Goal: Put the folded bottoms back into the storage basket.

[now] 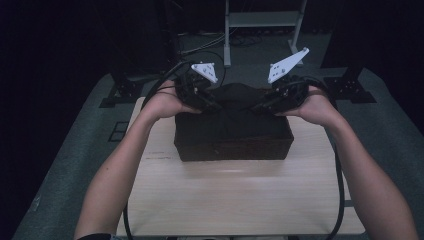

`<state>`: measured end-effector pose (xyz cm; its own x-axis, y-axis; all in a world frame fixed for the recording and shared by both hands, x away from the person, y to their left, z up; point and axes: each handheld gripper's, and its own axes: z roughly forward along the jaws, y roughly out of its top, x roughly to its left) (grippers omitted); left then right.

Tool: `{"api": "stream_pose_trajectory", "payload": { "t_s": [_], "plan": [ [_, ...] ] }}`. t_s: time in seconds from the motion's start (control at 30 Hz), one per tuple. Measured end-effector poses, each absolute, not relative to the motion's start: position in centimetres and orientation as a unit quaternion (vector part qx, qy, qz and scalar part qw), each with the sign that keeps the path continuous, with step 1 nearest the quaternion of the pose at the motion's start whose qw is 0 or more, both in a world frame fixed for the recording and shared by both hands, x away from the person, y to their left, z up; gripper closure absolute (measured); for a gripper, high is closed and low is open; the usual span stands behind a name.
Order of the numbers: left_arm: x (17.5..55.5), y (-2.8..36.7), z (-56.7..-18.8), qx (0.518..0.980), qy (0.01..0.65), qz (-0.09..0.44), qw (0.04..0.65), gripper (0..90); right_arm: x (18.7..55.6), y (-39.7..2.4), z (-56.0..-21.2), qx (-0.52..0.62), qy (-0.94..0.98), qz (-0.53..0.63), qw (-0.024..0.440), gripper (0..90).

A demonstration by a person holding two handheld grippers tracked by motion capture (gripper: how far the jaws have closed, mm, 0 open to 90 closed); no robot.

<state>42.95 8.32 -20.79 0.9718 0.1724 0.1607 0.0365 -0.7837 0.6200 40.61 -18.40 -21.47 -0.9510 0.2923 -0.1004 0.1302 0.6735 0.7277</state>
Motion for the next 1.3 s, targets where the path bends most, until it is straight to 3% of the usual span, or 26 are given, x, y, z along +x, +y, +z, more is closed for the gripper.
{"api": "stream_pose_trajectory", "payload": {
  "t_s": [1.3],
  "plan": [
    [48.0,8.6,-19.7,0.934,0.079,0.109,0.33,73.4,46.1,-18.3,-20.0,0.12,0.906,0.391,0.111,70.4]
  ]
}}
